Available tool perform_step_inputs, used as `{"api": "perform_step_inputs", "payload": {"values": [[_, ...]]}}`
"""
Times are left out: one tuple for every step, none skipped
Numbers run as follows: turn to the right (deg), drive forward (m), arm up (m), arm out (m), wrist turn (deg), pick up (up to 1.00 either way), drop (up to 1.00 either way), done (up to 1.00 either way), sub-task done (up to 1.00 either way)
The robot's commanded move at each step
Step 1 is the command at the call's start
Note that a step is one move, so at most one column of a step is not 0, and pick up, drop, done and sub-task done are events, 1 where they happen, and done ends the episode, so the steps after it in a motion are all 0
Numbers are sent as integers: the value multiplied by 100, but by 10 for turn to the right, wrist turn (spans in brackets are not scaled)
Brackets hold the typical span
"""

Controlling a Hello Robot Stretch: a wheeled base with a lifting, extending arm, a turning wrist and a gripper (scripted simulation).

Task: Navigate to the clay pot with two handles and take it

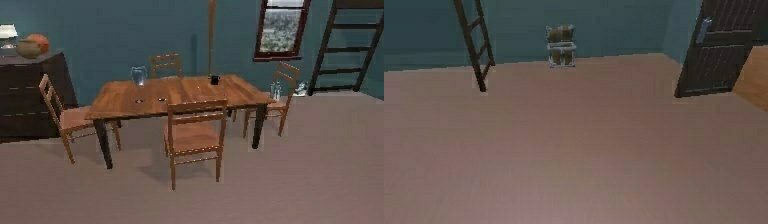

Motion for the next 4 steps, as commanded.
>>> {"api": "perform_step_inputs", "payload": {"values": [[-450,0,0,0,0,0,0,0,0],[-30,0,0,0,0,0,0,0,0],[0,100,0,0,0,0,0,0,0],[-60,0,0,0,0,0,0,0,0]]}}
